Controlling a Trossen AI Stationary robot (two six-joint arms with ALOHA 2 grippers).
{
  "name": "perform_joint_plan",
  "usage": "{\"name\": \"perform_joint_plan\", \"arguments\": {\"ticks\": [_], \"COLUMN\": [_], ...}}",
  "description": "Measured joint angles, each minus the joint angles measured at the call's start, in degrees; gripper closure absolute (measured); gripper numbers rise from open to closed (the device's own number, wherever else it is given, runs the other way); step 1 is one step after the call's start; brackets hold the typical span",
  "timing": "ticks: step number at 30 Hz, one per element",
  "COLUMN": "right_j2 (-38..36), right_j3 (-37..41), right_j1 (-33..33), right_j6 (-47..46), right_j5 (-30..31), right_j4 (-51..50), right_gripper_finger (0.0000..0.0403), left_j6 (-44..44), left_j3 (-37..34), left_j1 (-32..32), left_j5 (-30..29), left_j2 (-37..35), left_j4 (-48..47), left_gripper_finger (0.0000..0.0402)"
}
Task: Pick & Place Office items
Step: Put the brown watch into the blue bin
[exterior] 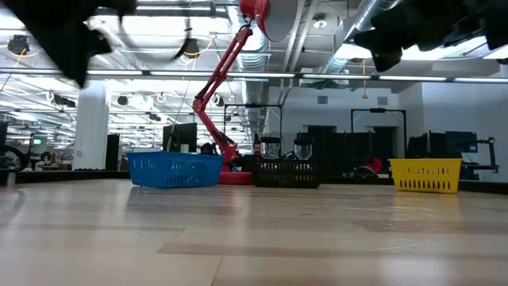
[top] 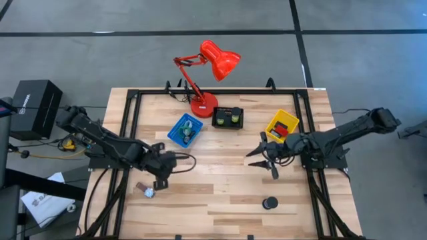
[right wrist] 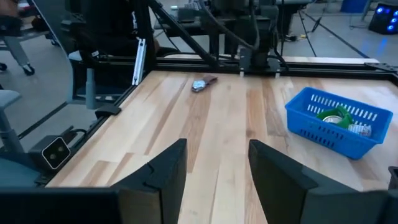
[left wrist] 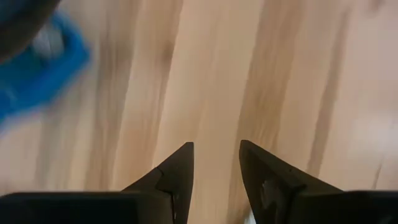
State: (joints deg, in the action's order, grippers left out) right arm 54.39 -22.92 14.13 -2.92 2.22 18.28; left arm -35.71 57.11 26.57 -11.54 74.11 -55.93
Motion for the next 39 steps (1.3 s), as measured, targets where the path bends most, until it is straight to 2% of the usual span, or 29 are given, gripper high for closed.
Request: {"name": "perform_joint_plan", "arguments": {"ticks": [2, 8, 13, 17, 20, 23, 26, 33, 36, 39], "right_j2": [0.00, 0.02, 0.02, 0.02, 0.04, 0.04, 0.04, 0.04, 0.04, 0.04], "right_j3": [0.00, 0.00, 0.00, 0.00, 0.00, 0.00, 0.00, 0.00, -0.02, -0.02], "right_j1": [-0.64, -0.88, -0.81, -0.81, -0.79, -0.77, -0.77, -0.77, -0.77, -0.81], "right_j6": [-0.04, -0.04, -0.05, -0.05, -0.07, -0.07, -0.07, -0.07, -0.05, -0.04], "right_j5": [-0.99, -1.02, -1.12, -1.12, -1.08, -1.08, -1.05, -0.97, -0.97, -0.97], "right_j4": [0.14, -0.23, -0.28, -0.82, -1.35, -1.35, -1.36, -1.71, -1.77, -2.00], "right_gripper_finger": [0.0239, 0.0239, 0.0239, 0.0239, 0.0239, 0.0239, 0.0239, 0.0239, 0.0239, 0.0239], "left_j6": [-2.32, -3.68, -4.03, -4.04, -4.01, -4.11, -4.62, -5.37, -5.33, -5.32], "left_j3": [-1.34, -8.26, -13.55, -17.56, -20.43, -22.86, -24.45, -28.08, -28.56, -28.62], "left_j1": [0.66, 4.06, 8.11, 10.94, 13.58, 16.03, 17.28, 17.40, 17.39, 17.28], "left_j5": [3.88, 13.09, 14.30, 17.47, 21.10, 20.47, 18.43, 18.64, 18.38, 17.83], "left_j2": [0.00, 0.00, 0.00, 0.00, 0.00, 0.00, 0.00, -0.27, -0.22, -0.22], "left_j4": [-3.25, -3.11, -2.75, -1.56, 3.90, 9.80, 12.89, 14.13, 14.14, 14.11], "left_gripper_finger": [0.0279, 0.0259, 0.0214, 0.0181, 0.0165, 0.0159, 0.0160, 0.0187, 0.0217, 0.0265]}}
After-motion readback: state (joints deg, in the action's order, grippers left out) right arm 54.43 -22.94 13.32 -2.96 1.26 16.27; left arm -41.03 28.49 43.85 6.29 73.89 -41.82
